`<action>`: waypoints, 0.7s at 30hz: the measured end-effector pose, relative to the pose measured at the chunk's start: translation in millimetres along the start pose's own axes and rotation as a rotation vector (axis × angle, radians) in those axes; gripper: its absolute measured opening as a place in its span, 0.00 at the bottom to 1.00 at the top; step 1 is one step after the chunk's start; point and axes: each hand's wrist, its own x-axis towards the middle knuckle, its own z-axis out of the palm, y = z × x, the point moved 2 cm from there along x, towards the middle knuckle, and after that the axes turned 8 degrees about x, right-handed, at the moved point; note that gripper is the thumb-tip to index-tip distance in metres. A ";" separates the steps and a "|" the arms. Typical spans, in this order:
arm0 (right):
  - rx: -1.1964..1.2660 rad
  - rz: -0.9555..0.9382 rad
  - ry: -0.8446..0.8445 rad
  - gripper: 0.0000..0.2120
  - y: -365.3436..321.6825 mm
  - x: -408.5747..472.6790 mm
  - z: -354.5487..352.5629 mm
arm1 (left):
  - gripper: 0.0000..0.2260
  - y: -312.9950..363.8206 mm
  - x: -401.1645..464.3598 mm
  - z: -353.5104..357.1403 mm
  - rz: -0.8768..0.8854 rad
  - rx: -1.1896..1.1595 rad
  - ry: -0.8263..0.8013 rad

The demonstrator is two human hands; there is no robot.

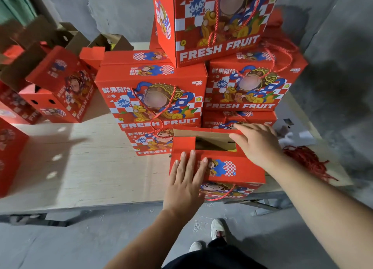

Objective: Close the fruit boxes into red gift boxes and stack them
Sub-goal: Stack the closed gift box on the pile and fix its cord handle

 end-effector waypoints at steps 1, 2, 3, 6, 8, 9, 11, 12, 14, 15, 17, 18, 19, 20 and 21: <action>-0.007 0.023 0.018 0.32 -1.6 -3.1 5.3 | 0.47 2.0 0.6 0.9 -0.011 -0.006 0.004; 0.002 0.049 0.011 0.33 -3.2 -6.1 10.4 | 0.47 3.2 1.9 1.0 -0.023 -0.017 0.006; 0.015 0.065 0.000 0.35 -2.9 -8.7 15.1 | 0.46 3.4 3.3 0.5 -0.032 -0.026 -0.001; 0.013 0.079 -0.114 0.38 5.1 -23.4 27.8 | 0.44 2.5 3.8 -0.2 -0.043 -0.040 -0.042; 0.027 0.104 -0.201 0.38 11.5 -35.2 34.8 | 0.39 0.3 2.9 -1.7 -0.036 -0.066 -0.014; 0.037 0.109 -0.175 0.38 13.7 -37.9 35.4 | 0.35 -1.4 2.1 -2.3 -0.030 -0.113 0.025; -0.003 0.080 -0.075 0.36 13.7 -35.8 29.9 | 0.22 -9.4 1.5 -3.2 -0.054 -0.279 0.146; -0.047 0.058 -0.051 0.35 11.0 -32.4 26.0 | 0.14 -17.3 3.8 -5.8 -0.075 -0.353 0.218; -0.140 0.024 -0.023 0.34 4.1 -25.0 18.7 | 0.08 -34.5 16.8 -16.4 -0.129 -0.397 0.299; -0.175 0.019 -0.022 0.34 0.9 -21.2 16.1 | 0.11 -41.6 28.0 -20.8 -0.136 -0.356 0.306; -0.237 0.010 -0.041 0.31 -5.7 -17.0 13.6 | 0.20 -52.0 55.1 -24.8 -0.083 -0.201 0.239; -0.278 -0.001 -0.057 0.29 -8.6 -16.7 13.9 | 0.25 -55.5 69.0 -25.9 -0.037 -0.148 0.139; -0.323 -0.010 -0.074 0.28 -10.3 -16.7 14.9 | 0.27 -58.0 81.7 -26.3 -0.004 -0.112 0.020; -0.364 -0.012 -0.084 0.28 -11.1 -17.0 16.3 | 0.28 -60.0 91.3 -25.3 0.019 -0.077 -0.096; -0.389 -0.015 -0.074 0.29 -11.5 -17.5 17.0 | 0.29 -61.7 98.7 -24.3 0.041 -0.033 -0.166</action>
